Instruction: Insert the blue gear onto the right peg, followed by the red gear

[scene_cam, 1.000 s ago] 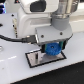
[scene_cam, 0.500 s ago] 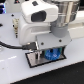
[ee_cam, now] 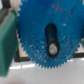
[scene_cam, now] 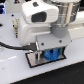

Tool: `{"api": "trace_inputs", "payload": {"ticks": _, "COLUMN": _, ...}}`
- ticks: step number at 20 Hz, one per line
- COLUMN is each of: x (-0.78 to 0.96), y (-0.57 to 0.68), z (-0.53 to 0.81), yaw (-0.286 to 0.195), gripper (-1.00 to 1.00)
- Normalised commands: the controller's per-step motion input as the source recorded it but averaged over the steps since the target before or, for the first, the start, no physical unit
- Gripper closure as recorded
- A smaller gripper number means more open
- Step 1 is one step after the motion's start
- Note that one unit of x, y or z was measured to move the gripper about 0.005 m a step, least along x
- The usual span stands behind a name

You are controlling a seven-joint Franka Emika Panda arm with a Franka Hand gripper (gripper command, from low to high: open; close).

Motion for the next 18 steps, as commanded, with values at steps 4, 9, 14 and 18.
{"api": "trace_inputs", "payload": {"ticks": 4, "x": -0.16, "y": 0.09, "z": 0.43, "yaw": 0.000, "gripper": -1.00}}
{"api": "trace_inputs", "payload": {"ticks": 9, "x": -0.36, "y": 0.10, "z": 0.40, "yaw": 0.000, "gripper": -1.00}}
{"api": "trace_inputs", "payload": {"ticks": 14, "x": -0.51, "y": 0.24, "z": 0.20, "yaw": 0.000, "gripper": -1.00}}
{"api": "trace_inputs", "payload": {"ticks": 18, "x": -0.64, "y": 0.27, "z": 0.08, "yaw": 0.000, "gripper": -1.00}}
